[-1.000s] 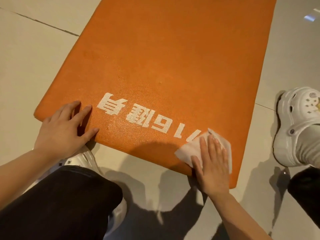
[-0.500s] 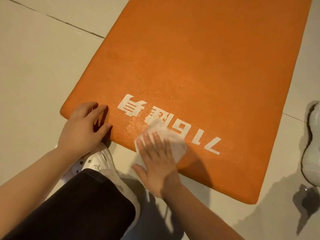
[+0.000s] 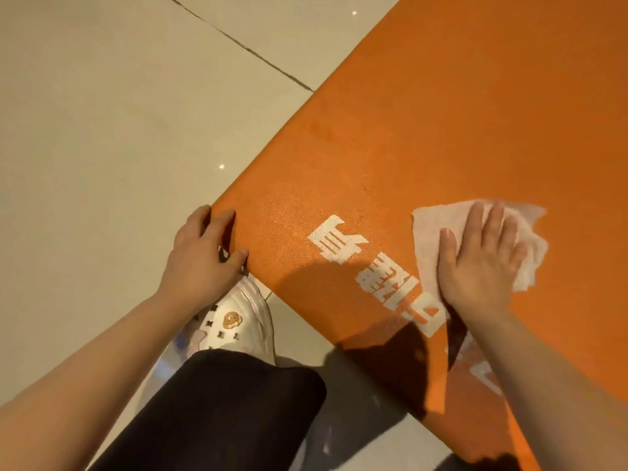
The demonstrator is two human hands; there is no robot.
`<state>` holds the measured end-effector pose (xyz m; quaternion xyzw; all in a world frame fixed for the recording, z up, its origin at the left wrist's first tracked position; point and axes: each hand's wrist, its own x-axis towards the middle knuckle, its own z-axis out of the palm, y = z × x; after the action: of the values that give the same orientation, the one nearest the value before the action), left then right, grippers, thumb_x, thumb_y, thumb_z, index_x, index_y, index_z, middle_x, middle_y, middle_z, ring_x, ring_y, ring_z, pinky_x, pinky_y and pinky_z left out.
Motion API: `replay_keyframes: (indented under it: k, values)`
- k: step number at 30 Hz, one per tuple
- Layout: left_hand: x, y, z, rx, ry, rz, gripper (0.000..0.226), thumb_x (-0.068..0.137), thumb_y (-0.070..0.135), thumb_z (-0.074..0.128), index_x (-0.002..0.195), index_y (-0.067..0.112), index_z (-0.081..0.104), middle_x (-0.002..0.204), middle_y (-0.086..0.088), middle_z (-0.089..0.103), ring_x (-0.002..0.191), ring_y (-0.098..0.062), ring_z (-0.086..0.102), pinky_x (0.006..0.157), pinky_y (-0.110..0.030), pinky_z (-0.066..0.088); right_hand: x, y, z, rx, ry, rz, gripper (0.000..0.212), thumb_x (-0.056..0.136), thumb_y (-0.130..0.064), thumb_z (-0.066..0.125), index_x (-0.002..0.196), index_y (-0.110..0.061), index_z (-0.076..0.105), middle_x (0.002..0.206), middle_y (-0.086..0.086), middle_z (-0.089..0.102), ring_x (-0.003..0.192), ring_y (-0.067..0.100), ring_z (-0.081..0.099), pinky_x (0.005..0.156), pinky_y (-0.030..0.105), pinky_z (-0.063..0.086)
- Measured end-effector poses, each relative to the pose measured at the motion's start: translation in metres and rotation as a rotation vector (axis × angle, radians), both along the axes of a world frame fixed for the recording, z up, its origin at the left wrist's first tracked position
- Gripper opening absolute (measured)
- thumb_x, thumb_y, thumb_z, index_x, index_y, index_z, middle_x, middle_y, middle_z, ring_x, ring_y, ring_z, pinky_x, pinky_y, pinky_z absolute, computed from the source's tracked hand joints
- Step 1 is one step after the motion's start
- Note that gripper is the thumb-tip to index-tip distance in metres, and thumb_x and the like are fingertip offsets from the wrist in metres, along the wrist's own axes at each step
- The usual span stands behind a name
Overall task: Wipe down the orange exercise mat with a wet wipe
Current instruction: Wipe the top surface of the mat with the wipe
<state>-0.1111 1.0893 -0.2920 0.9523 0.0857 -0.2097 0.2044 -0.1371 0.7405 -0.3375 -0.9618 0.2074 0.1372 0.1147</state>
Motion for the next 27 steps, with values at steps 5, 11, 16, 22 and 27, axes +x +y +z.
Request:
replay_keyframes:
  k: [5, 11, 16, 22, 27]
  values:
    - [0.000, 0.001, -0.001, -0.015, -0.003, 0.028, 0.063, 0.096, 0.033, 0.058, 0.153, 0.025, 0.031, 0.161, -0.007, 0.019, 0.145, -0.031, 0.021, 0.115, -0.046, 0.025, -0.017, 0.099, -0.011, 0.004, -0.059, 0.530, 0.069, 0.099, -0.057, 0.009, 0.156, -0.018, 0.016, 0.163, 0.009, 0.013, 0.150, 0.031, 0.007, 0.119, 0.049, -0.002]
    - [0.001, 0.010, -0.008, -0.116, -0.012, 0.065, 0.056, 0.099, 0.034, 0.052, 0.151, 0.026, 0.035, 0.160, -0.005, 0.022, 0.145, -0.027, 0.025, 0.117, -0.043, 0.026, 0.026, 0.136, -0.014, 0.081, -0.090, 1.114, 0.063, 0.101, -0.056, 0.016, 0.151, -0.023, 0.034, 0.159, 0.004, 0.029, 0.147, 0.027, 0.023, 0.118, 0.051, 0.010]
    - [0.020, 0.030, -0.007, -0.133, -0.050, 0.133, 0.051, 0.097, 0.030, 0.057, 0.146, 0.024, 0.045, 0.157, -0.002, 0.029, 0.141, -0.020, 0.031, 0.108, -0.031, 0.028, 0.102, 0.079, -0.009, 0.017, -0.087, 0.791, 0.067, 0.097, -0.063, 0.009, 0.156, -0.033, 0.005, 0.163, -0.004, -0.006, 0.150, 0.017, -0.008, 0.120, 0.039, -0.010]
    - [0.042, 0.036, -0.003, -0.189, -0.007, 0.123, 0.037, 0.100, 0.035, 0.054, 0.135, 0.022, 0.059, 0.127, 0.000, 0.059, 0.116, -0.018, 0.053, 0.094, -0.030, 0.038, 0.164, 0.011, 0.000, -0.007, -0.052, 0.173, 0.077, 0.093, -0.059, 0.010, 0.158, -0.017, 0.007, 0.165, 0.010, -0.002, 0.151, 0.031, -0.002, 0.120, 0.054, -0.001]
    - [0.039, 0.034, -0.007, -0.270, -0.017, 0.203, 0.031, 0.100, 0.020, 0.054, 0.128, 0.028, 0.062, 0.113, 0.010, 0.059, 0.105, -0.007, 0.052, 0.082, -0.010, 0.036, 0.212, 0.094, -0.013, 0.031, -0.096, 0.249, 0.065, 0.104, -0.049, 0.016, 0.158, -0.016, 0.001, 0.164, 0.010, -0.007, 0.150, 0.032, -0.010, 0.119, 0.053, -0.009]
